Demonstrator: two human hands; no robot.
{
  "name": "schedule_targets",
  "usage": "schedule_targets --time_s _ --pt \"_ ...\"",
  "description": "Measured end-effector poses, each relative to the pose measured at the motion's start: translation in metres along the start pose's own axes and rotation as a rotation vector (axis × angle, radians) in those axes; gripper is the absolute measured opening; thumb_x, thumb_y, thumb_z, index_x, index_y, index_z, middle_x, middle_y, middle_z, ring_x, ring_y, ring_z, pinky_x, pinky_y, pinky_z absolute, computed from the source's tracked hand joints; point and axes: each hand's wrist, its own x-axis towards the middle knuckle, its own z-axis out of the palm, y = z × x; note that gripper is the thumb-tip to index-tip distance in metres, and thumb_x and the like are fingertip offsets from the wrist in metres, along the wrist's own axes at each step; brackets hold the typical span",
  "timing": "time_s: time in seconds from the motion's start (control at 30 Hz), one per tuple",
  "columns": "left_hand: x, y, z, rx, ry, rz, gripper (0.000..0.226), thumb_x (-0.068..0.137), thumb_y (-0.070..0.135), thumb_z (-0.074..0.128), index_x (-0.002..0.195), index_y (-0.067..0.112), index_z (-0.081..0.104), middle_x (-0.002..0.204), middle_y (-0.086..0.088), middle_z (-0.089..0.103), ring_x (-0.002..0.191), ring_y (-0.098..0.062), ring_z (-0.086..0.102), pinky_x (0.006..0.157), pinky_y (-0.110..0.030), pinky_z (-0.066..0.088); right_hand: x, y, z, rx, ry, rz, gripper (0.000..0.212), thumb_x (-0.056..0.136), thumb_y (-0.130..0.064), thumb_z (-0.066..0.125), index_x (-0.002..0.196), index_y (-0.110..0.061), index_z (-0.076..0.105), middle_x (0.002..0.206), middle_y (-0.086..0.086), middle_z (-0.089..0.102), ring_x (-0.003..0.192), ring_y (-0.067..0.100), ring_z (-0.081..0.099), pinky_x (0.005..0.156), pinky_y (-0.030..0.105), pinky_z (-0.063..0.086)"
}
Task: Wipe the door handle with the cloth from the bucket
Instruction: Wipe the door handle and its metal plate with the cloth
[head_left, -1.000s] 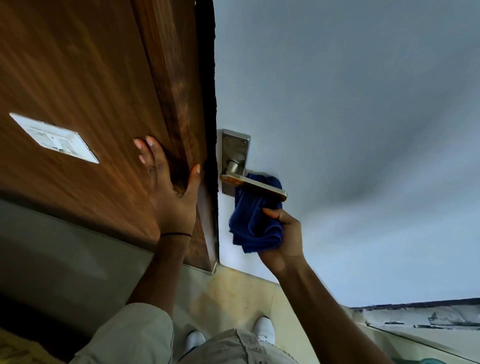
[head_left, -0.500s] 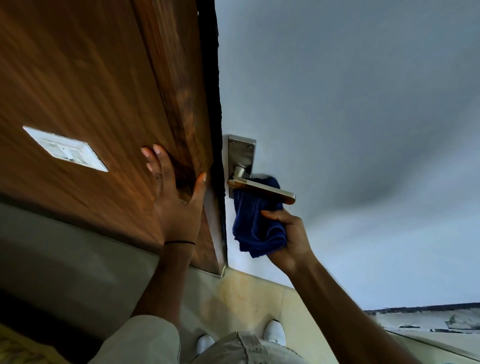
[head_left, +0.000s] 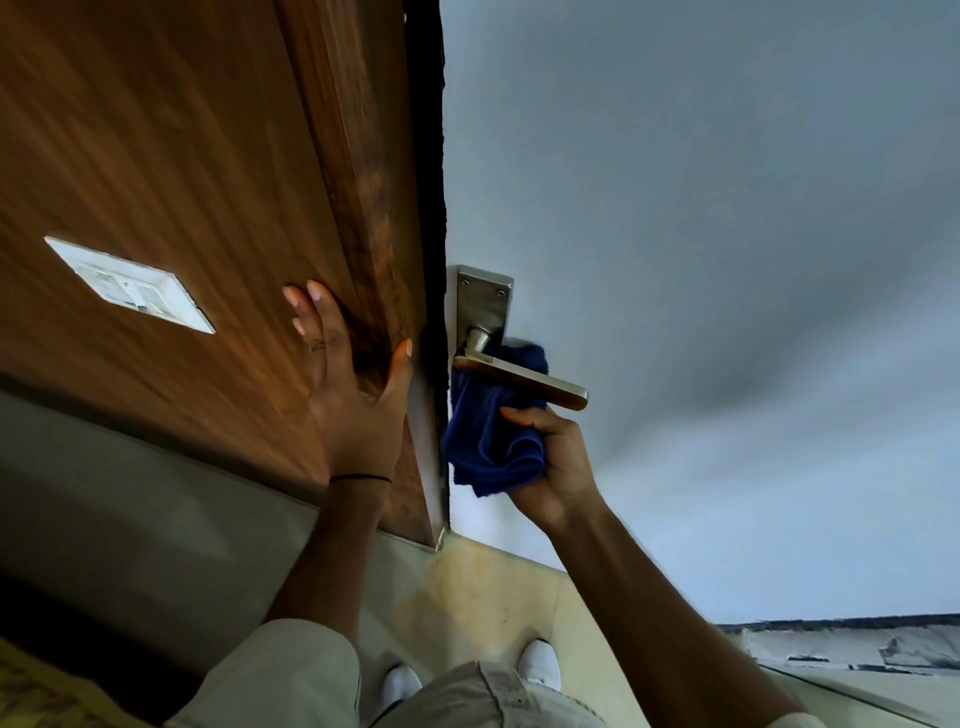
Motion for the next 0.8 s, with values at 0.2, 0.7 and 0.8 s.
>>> schedule_targets --time_s 0.2,0.7,0.8 --pt "0.001 -0.002 0.0 0.009 -0.007 0.005 0.088 0.089 0.036 0.069 0.154 0.008 0.017 0.164 -0.016 0.013 0.152 -0.024 0.015 0.119 -0.037 0.033 -0.006 -0.003 -0.005 0.018 0.018 -0.006 0.058 0.086 0.001 0.048 0.144 -0.004 0.041 0.126 0.016 0.058 0.112 0.029 0.059 0.093 0.039 0.054" --pt "0.0 0.001 0.0 0.004 -0.013 -0.032 0.088 0.089 0.037 0.067 0.154 0.012 0.014 0.165 -0.012 0.01 0.151 -0.018 0.009 0.116 -0.008 0.016 -0.017 -0.015 -0.014 0.007 0.016 0.012 0.045 0.086 0.001 0.048 0.13 -0.006 0.054 0.119 0.015 0.062 0.108 0.029 0.062 0.092 0.038 0.055" --pt "0.0 0.003 -0.001 -0.003 -0.013 -0.033 0.088 0.089 0.035 0.068 0.154 0.012 0.015 0.164 -0.013 0.011 0.148 -0.013 0.007 0.106 0.006 0.01 -0.008 -0.012 0.0 -0.025 0.021 0.042 0.038 0.088 0.002 0.041 0.119 -0.006 0.061 0.111 0.013 0.067 0.103 0.027 0.064 0.092 0.036 0.054"
